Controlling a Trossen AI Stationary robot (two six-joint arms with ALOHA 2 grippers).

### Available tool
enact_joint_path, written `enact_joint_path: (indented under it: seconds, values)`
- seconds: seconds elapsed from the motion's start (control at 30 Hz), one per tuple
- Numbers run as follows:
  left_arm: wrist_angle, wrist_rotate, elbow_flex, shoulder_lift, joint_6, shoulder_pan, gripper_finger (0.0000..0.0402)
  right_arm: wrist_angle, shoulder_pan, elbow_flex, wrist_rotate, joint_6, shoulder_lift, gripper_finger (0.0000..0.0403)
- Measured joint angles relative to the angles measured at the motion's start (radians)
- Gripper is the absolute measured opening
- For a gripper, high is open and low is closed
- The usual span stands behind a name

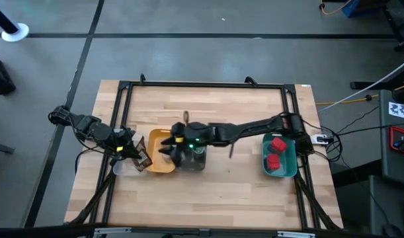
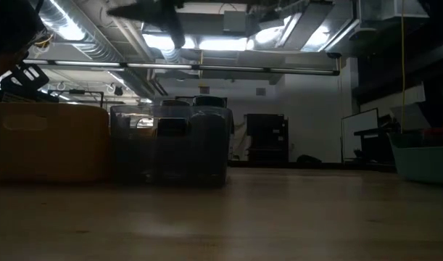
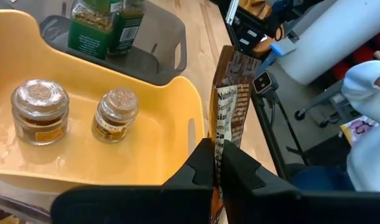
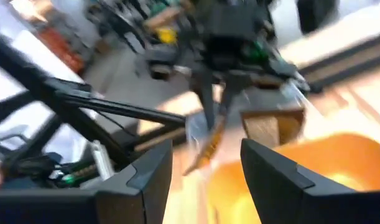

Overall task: Sort spices by type
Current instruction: Put the orange spice bag into the transparent bin

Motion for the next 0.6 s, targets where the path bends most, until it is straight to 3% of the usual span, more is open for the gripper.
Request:
enact_joint_path:
  seconds: [0.13,0.3,0.43,0.6]
  values:
    - [-0.002,-0.003,0.0,0.0,0.0,0.0,0.0002,-0.195,-0.005,0.186,0.001,0.049,0.095,0.0191]
    - [0.0,-0.007,0.0,0.0,0.0,0.0,0.0002,-0.204,-0.002,0.329,-0.088,0.046,0.181,0.0191]
    - [-0.001,-0.009,0.0,0.0,-0.002,0.0,0.0003,-0.206,-0.002,0.358,-0.131,0.043,0.203,0.0191]
    - [0.0,-0.012,0.0,0.0,-0.003,0.0,0.0002,-0.214,-0.004,0.358,-0.08,0.071,0.219,0.0191]
